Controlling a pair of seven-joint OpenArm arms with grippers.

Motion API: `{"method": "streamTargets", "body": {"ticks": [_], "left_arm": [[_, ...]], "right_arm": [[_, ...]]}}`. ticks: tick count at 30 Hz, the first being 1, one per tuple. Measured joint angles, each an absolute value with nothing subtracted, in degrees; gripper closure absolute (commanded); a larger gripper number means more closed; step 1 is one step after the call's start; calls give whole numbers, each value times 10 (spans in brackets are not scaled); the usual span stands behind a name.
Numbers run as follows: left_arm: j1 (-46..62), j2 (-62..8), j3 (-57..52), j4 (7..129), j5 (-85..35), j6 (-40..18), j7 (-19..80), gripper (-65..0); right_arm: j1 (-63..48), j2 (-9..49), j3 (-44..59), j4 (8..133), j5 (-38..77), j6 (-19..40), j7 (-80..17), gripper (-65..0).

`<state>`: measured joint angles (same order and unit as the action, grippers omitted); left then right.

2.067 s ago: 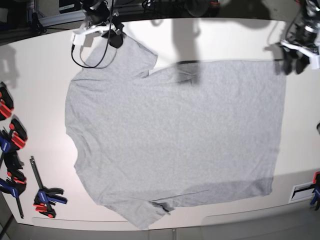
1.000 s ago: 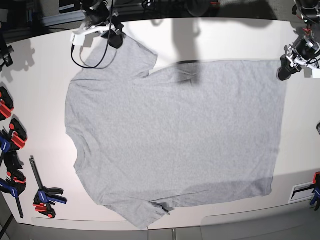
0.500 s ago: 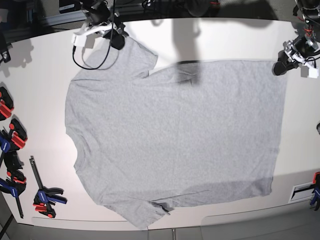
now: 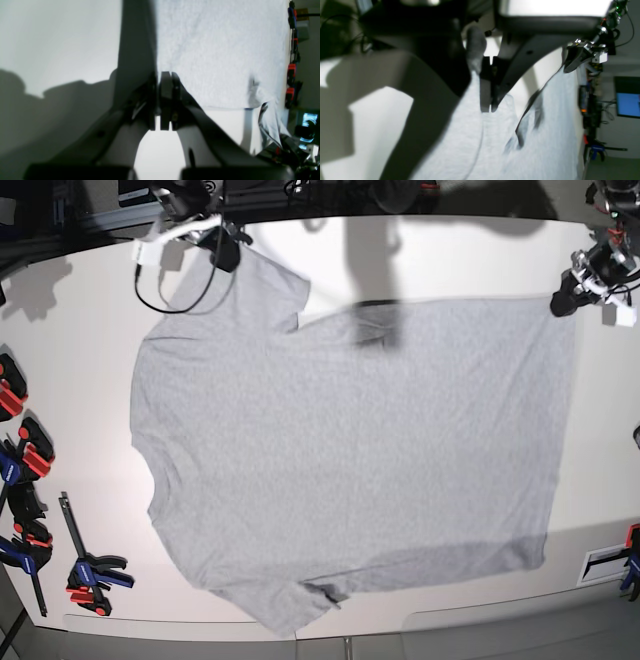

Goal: Fold the T-shirt properly
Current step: 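Pull the shirt's shoulder edge with both grippers to straighten it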

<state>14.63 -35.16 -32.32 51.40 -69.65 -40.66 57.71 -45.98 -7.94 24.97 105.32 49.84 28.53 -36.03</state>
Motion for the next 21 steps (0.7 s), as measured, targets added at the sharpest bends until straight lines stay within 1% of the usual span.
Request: {"method": "streamTargets", "body": {"ticks": [3, 6, 9, 13, 17, 21], "left_arm": [[193, -350, -361, 528, -722, -406, 591, 0], [235, -351, -402, 543, -732, -404, 599, 0], [266, -350, -426, 555, -736, -401, 605, 0], [297, -349, -434, 567, -751, -401, 607, 0], [322, -346, -434, 576, -781, -399, 620, 0], [338, -322, -435, 592, -794, -399, 619, 0]], "right_arm": [[-486, -79, 282, 1094, 504, 288, -382, 0], [-509, -79, 316, 1128, 553, 315, -414, 0], [-536, -79, 345, 1150, 595, 322, -440, 0], [-574, -79, 385, 1157, 652, 350, -465, 0], [-601, -79, 415, 1159, 693, 363, -480, 0], [-603, -80, 428, 1159, 713, 374, -496, 0]]}}
